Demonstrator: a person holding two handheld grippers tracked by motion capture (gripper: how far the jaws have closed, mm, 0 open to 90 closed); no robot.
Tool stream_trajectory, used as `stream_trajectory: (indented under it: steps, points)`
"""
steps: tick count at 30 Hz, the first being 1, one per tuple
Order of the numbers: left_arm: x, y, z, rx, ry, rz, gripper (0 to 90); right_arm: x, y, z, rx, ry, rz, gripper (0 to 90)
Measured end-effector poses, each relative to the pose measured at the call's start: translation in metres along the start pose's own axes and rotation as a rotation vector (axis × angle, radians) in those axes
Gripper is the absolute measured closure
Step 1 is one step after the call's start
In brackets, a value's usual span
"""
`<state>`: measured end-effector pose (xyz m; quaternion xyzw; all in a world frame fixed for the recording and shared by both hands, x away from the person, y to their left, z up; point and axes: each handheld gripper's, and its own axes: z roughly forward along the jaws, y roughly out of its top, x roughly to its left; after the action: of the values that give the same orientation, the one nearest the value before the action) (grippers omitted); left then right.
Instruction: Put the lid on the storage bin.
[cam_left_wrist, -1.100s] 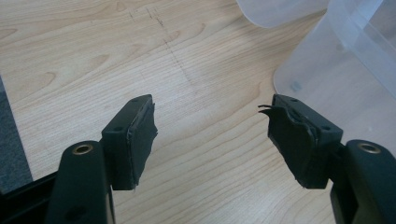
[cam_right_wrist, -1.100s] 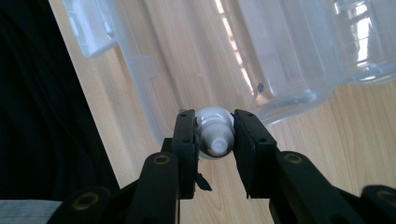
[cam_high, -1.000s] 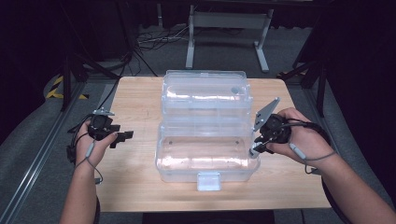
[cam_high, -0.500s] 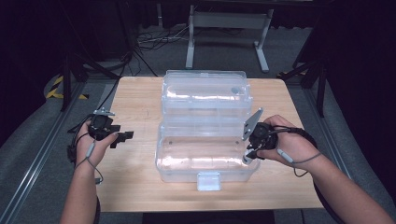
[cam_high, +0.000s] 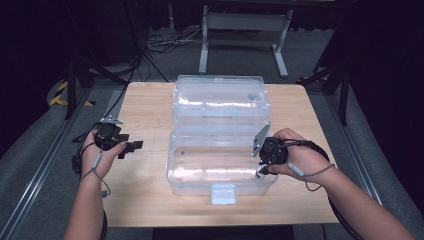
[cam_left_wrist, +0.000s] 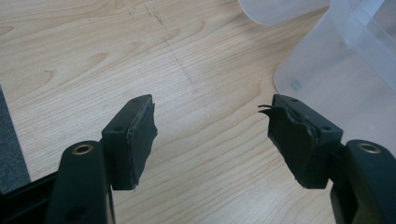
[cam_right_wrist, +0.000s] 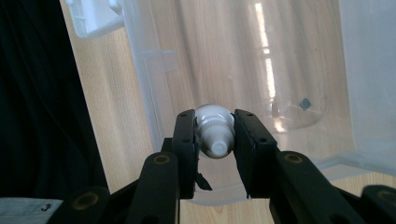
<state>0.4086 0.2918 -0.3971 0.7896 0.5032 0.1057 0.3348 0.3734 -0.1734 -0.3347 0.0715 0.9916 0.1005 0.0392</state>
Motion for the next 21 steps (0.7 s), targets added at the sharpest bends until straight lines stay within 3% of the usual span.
stream_trajectory:
  steps: [21]
  points:
    - [0.001,-0.001,0.001,0.003,-0.001,-0.002,32.8,-0.004,-0.002,0.034,0.059,0.041,-0.019,71.2]
